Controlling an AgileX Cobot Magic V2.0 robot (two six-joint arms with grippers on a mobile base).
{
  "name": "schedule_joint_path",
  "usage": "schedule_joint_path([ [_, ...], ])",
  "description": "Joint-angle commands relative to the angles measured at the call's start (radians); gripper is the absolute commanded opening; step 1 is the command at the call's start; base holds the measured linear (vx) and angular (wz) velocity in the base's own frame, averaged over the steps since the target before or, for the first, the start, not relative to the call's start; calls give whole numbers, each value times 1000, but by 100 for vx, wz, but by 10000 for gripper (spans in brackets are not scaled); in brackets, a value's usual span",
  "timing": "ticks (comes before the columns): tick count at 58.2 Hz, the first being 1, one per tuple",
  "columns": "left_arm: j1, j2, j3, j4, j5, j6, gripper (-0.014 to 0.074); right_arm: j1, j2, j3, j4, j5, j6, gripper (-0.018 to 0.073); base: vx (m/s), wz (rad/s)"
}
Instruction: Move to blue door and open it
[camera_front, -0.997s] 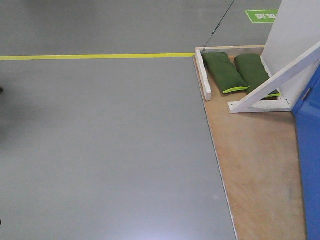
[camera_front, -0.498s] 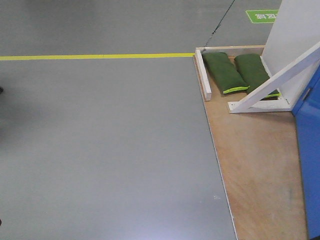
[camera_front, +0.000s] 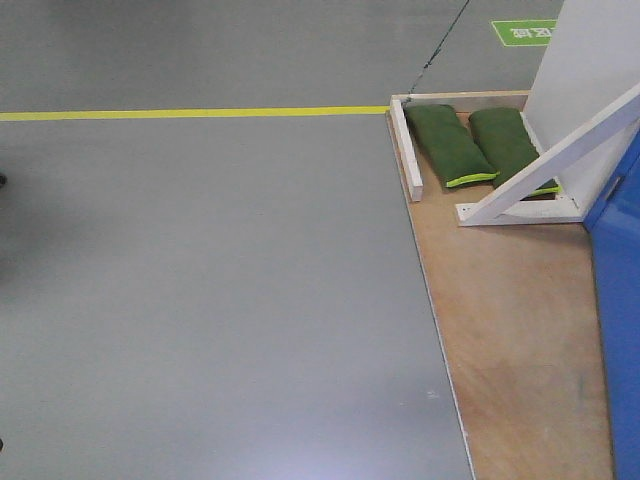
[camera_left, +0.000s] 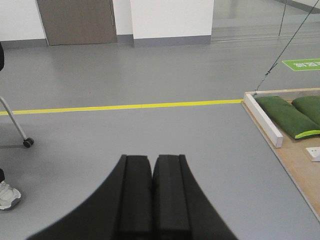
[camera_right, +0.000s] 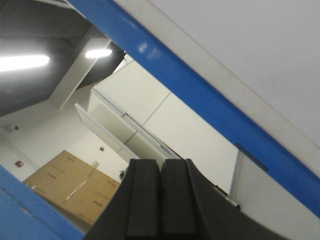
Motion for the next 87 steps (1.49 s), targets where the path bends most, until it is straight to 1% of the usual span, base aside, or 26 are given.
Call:
schedule_joint_path([
  [1,1,-14,-27,-3,-81,-7,73,2,2,-93,-21,-3,-4,11,0,0],
  [9,1,-14,-27,-3,-81,-7,73,2,37,-158,-25,21,-4,11,0,0],
  [18,1,-14,-27,-3,-81,-7,73,2,33,-167,-27,77,-4,11,0,0],
  [46,1,-14,-27,-3,-81,-7,73,2,22,-167,-27,66,-4,11,0,0],
  [53,1,-14,-27,-3,-81,-7,73,25,22,-167,-26,90,-4,11,0,0],
  [58,1,-14,-27,-3,-81,-7,73,46,22,-167,5,167,-4,11,0,0],
  [62,1,-14,-27,-3,-81,-7,73,64,22,-167,71,232,-4,11,0,0],
  [65,1,-14,-27,-3,-81,-7,73,72,22,-167,106,256,-4,11,0,0],
  [75,1,-14,-27,-3,-81,-7,73,72,17,-167,175,316,-4,11,0,0],
  [82,1,-14,-27,-3,-81,-7,73,72,5,-167,241,423,-4,11,0,0],
  [87,1,-14,-27,-3,-81,-7,73,72,-18,-167,249,480,-4,11,0,0],
])
